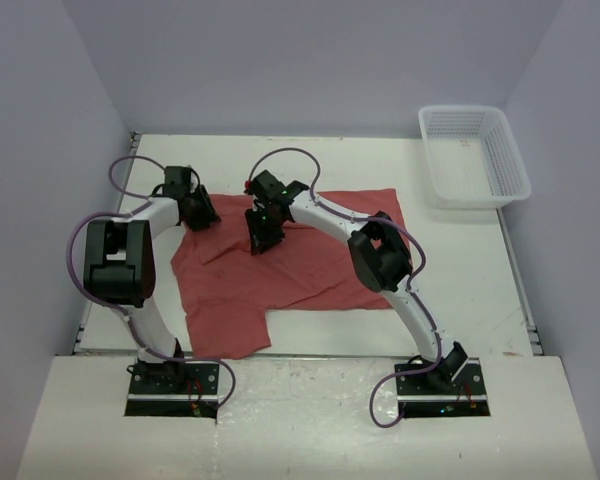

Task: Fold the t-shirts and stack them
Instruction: Fold the flattened tshirt in 1/3 of the way

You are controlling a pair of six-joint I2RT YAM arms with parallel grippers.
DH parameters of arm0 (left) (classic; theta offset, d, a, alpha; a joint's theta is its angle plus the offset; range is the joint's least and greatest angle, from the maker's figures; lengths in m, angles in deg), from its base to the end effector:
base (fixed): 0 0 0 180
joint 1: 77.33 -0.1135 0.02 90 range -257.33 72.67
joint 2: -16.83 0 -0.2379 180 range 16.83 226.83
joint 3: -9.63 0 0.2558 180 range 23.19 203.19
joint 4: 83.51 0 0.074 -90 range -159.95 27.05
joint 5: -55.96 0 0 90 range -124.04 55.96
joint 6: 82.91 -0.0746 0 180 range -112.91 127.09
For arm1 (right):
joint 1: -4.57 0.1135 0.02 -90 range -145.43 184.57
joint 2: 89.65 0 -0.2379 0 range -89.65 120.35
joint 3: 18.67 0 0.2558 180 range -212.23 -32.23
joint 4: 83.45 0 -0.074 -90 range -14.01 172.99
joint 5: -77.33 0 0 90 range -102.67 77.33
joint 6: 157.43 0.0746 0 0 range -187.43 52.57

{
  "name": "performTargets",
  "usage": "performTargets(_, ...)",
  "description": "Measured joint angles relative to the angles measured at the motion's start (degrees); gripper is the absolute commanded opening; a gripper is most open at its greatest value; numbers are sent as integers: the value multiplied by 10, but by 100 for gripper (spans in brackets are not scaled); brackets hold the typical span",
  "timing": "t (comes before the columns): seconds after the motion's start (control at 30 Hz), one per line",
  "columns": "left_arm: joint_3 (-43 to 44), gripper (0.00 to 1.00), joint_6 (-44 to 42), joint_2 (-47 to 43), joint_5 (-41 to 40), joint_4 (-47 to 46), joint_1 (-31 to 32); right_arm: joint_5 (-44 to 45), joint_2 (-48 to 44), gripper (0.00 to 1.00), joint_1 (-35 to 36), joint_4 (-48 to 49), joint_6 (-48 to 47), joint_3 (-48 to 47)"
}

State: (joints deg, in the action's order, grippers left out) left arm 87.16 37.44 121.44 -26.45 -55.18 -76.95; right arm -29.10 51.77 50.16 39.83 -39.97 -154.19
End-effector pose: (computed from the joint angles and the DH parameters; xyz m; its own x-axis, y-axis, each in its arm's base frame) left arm 0.3917 -0.0125 0.1055 -0.7516 -0.4959 -0.4350 -0.3456 0.8577 -0.3807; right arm 0.3540 0.3915 0.1063 -0.9093 -0.2962 -0.2923 -0.4022 0.8056 0.4349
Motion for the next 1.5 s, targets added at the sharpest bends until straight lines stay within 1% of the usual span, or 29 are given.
performTargets(0.1,0,42,0,0,0,0,0,3,0,25,0,-2,0,0)
performTargets(0.17,-1,42,0,0,-1,0,-4,4,0,24,0,-2,1,0)
performTargets(0.4,-1,41,0,16,-8,-7,-25,5,0,12,0,-3,1,0)
performTargets(0.7,7,41,0,26,-9,-21,-25,10,-1,11,0,-25,-1,-25)
performTargets(1.0,11,41,0,31,-10,-27,-26,20,-6,11,0,-34,-1,-26)
performTargets(1.5,13,41,0,33,-10,-28,-26,5,-48,11,0,-36,-14,-28)
